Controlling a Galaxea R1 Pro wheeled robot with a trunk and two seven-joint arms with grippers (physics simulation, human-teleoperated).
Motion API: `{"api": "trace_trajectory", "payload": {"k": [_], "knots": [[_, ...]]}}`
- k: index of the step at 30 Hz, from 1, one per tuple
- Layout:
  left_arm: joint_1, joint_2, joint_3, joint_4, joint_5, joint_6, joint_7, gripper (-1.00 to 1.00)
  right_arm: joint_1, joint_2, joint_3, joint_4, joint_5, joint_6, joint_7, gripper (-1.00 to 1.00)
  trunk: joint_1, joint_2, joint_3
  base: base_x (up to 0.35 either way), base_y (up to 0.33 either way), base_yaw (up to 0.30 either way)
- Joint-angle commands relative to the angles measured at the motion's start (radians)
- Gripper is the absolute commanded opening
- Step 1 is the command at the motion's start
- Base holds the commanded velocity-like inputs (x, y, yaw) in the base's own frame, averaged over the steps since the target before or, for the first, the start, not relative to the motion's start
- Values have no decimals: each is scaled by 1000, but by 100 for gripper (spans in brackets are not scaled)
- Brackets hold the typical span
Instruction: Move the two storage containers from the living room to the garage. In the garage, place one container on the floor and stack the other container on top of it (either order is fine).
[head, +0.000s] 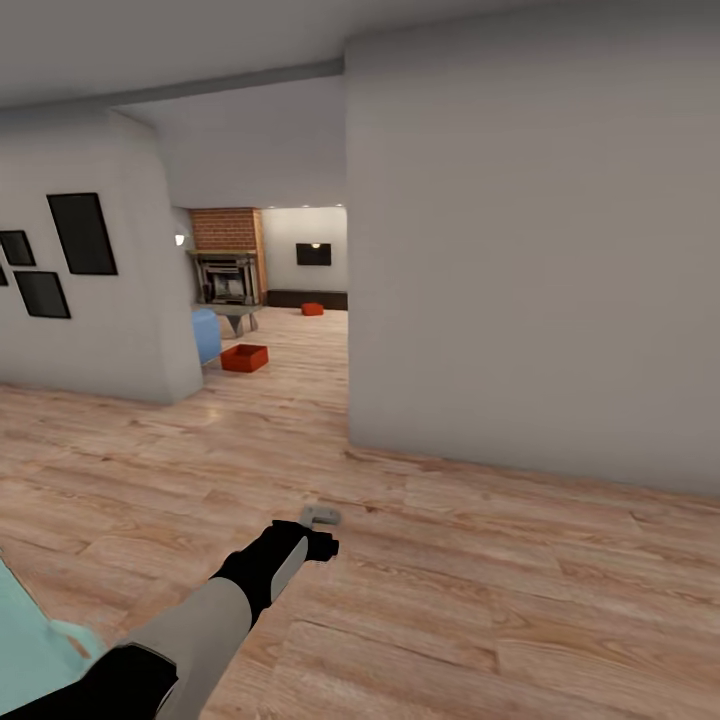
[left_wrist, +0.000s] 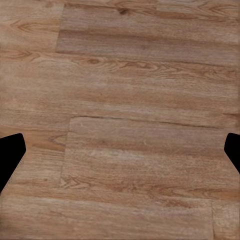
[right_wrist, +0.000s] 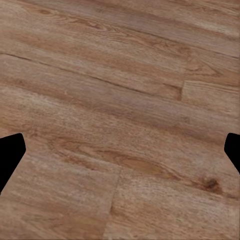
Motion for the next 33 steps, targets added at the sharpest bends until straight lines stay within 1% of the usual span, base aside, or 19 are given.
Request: {"api": "trace_trajectory", "payload": {"k": [1, 14, 33], "knots": [[-1, 0, -5, -1, 11, 4, 9, 100, -1, 0, 0, 0, 10, -2, -6, 100, 1, -1, -1, 331, 0, 0], [-1, 0, -4, -1, 11, 7, 7, 100, -1, 0, -1, 0, 10, -2, -6, 100, 1, -1, -1, 332, -66, 0], [-1, 0, -3, -1, 11, 5, 7, 100, -1, 0, -1, 0, 10, -2, -7, 100, 1, -1, -1, 332, -4, 0]]}}
